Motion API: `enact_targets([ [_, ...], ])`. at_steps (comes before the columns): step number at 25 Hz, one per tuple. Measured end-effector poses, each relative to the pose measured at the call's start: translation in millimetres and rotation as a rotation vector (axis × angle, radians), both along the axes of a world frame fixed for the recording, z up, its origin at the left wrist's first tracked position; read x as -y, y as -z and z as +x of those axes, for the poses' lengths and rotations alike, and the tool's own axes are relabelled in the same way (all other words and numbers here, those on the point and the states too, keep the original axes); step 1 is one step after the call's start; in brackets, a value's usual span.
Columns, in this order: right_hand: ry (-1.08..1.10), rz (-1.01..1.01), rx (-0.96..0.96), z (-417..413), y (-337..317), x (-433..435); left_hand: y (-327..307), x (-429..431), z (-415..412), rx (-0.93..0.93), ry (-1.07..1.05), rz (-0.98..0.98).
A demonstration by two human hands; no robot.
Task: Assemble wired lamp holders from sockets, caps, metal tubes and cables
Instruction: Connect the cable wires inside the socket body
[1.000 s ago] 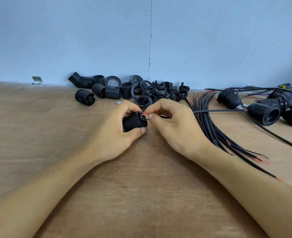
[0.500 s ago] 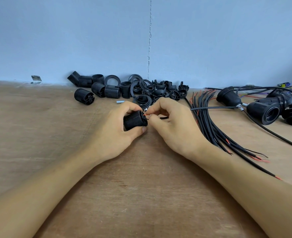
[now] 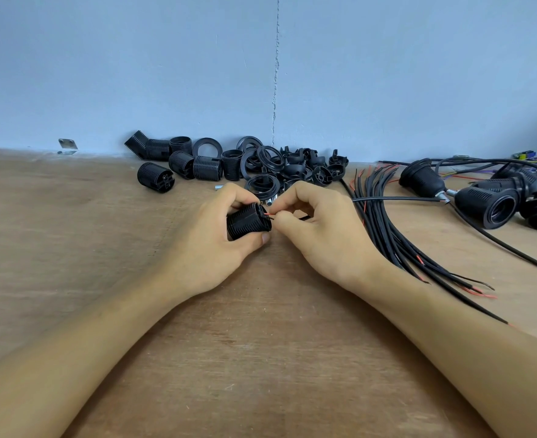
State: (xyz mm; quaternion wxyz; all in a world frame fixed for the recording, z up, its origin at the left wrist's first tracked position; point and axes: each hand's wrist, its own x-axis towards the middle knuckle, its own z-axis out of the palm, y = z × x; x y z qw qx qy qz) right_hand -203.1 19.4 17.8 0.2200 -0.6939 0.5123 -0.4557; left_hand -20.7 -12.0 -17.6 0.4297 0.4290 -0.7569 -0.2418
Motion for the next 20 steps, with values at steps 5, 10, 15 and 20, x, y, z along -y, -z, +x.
enact_targets([
  [5, 0.0, 0.014, -0.005, -0.2, -1.2, -1.0, -0.4, 0.0, 0.7, 0.004, 0.004, 0.001],
  [10, 0.022, 0.012, -0.032, 1.2, -1.8, -2.0, -1.0, -1.2, -0.6, 0.01, -0.007, 0.004],
  [15, 0.025, 0.012, -0.04, 1.0, -1.9, -2.3, -2.2, -3.1, -0.5, 0.0, -0.005, 0.013],
  [20, 0.011, -0.002, -0.029, 0.2, -2.3, -3.2, -3.1, -5.1, -0.5, -0.003, -0.016, 0.004],
])
